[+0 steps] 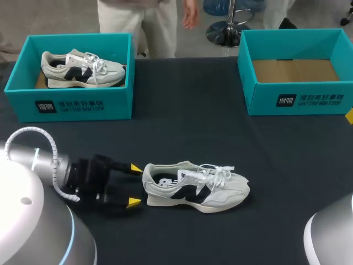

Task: Take the shoe out of the shoebox, open the shoe tongue, remove and reinsert the insole, then place the shoe into the shoebox

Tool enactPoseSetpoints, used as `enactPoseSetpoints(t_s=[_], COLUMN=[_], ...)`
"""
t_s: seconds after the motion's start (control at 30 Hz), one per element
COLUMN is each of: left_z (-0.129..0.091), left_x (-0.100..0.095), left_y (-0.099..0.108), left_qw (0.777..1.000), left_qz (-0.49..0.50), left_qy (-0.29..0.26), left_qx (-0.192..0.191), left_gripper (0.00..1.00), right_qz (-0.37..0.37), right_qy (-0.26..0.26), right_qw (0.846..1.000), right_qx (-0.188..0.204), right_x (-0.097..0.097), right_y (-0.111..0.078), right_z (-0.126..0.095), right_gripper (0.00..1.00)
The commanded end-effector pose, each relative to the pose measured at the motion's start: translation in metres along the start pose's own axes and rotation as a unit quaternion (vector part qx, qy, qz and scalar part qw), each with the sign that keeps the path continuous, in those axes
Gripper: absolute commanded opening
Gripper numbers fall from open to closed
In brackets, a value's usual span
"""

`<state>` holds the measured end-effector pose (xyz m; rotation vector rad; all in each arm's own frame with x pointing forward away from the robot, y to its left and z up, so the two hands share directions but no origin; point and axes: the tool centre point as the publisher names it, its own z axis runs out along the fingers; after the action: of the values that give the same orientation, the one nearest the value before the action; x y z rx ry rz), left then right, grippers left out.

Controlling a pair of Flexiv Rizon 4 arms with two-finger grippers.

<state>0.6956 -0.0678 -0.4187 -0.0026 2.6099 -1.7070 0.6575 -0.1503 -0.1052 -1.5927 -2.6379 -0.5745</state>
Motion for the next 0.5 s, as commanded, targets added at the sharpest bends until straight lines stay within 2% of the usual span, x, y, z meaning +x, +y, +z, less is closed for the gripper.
enactPoseSetpoints(t_s=[0.03,0.5], left_z=[0.006,0.020], left_x=[0.003,-0.008], left_y=[0.002,-0.003], left_qw=[1.000,0.999], left_qz=[0.004,0.020], left_qy=[-0.005,-0.019], left_qx=[0.006,0.016], left_gripper=[1.00,1.00], right_qz=[0.000,0.000], right_qy=[0.001,0.001], right_qw=[1.000,1.000], right_qx=[0.003,0.003], right_x=[-0.001,-0.001], right_y=[0.003,0.003], right_z=[0.000,0.000], right_gripper=[1.00,1.00])
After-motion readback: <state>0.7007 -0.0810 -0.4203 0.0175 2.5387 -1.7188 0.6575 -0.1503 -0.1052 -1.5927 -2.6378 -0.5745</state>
